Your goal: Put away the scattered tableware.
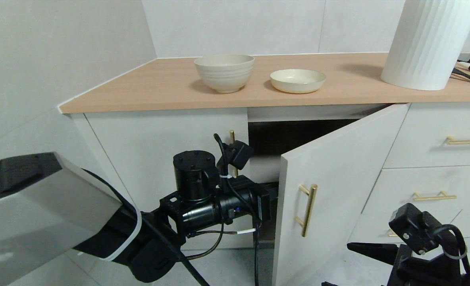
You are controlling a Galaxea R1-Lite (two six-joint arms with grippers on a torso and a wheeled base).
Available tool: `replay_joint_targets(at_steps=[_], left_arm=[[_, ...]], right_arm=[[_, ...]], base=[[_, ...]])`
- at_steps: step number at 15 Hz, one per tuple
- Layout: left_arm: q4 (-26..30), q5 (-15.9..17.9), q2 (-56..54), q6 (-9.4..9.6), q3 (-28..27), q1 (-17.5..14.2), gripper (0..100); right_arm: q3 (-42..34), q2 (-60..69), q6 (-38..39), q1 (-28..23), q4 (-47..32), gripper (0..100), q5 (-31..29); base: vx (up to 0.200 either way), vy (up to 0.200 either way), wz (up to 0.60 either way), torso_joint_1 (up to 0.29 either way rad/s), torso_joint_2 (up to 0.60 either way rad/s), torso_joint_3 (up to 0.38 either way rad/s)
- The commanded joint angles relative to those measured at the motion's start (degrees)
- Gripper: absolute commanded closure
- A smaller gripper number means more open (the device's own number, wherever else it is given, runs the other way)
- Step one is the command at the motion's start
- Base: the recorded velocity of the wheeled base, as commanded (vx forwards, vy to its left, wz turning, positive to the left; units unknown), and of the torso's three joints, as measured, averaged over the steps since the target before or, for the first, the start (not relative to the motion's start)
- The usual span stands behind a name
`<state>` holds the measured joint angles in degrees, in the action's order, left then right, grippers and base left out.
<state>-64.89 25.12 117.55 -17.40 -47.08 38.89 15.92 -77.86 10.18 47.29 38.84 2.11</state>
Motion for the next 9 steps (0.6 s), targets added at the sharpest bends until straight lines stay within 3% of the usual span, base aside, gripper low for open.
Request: replay_joint_targets(at_steps=[1, 6, 9], left_arm=[[-1.38, -0.43, 2.15, -0.01, -0.82, 0.05, 100], [-1.64, -0.52, 2.59, -0.09, -1.61, 0.05, 100], [-1.64, -0.6, 3.12, -0.09, -1.96, -0.04, 100]], right_arm=[[-0.01, -0.27, -0.07, 0.09, 0.1, 0, 0.09], [-0.01, -0.45, -0.07, 0.09, 0.01, 0, 0.0], [-0.01, -0.27, -0.07, 0.09, 0.01, 0, 0.0]], base=[[0.0, 0.0, 0.0, 0.0, 0.0, 0.0], [0.0, 0.0, 0.0, 0.0, 0.0, 0.0], [-0.2, 0.0, 0.0, 0.007, 0.0, 0.001]])
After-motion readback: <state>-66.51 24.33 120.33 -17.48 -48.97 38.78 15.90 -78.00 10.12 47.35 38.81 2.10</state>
